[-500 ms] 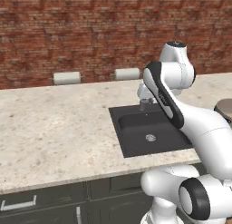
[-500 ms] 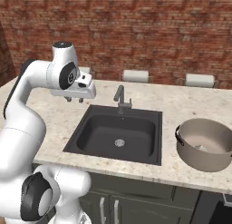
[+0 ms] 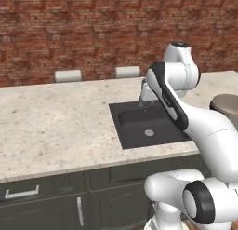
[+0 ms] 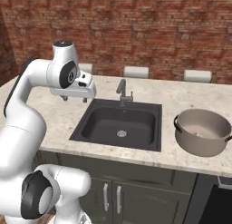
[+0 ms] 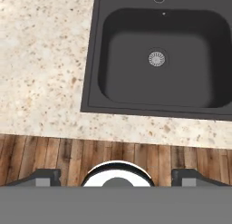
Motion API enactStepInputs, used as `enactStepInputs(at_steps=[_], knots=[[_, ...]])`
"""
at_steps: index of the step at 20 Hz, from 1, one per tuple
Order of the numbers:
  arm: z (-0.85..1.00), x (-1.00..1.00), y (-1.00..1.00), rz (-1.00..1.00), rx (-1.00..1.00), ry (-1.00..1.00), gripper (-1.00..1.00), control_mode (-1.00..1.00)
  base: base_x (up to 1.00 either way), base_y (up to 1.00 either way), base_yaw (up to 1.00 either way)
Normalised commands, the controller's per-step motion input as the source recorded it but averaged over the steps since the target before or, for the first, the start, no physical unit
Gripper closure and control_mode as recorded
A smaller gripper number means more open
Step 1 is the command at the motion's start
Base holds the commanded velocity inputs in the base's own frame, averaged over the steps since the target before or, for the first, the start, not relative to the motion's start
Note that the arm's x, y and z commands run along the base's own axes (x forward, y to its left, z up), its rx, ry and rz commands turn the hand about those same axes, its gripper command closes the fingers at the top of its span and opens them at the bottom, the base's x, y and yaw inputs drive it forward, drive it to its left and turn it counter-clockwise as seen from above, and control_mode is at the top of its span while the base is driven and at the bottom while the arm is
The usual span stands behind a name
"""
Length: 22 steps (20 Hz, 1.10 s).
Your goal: Dump the garlic from the pot into the sink. Then turn on the water and wash the garlic. Then turn off the water and put the garlic back in the pot.
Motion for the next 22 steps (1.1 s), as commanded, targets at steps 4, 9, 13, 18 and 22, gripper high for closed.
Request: enactStepInputs(at_steps=[4, 9, 13, 18, 22], knots=[[0.0, 0.0, 0.0, 0.0, 0.0, 0.0, -1.0, 1.0, -0.51, -0.26, -0.02], [0.0, 0.0, 0.0, 0.0, 0.0, 0.0, -1.0, 1.0, -0.2, -0.46, -0.03], [0.0, 0.0, 0.0, 0.0, 0.0, 0.0, -1.0, 1.0, 0.08, -0.87, -0.01], [0.0, 0.0, 0.0, 0.0, 0.0, 0.0, -1.0, 1.0, 0.18, -0.86, 0.0], [0.0, 0.0, 0.0, 0.0, 0.0, 0.0, -1.0, 1.0, 0.29, -0.59, 0.0]])
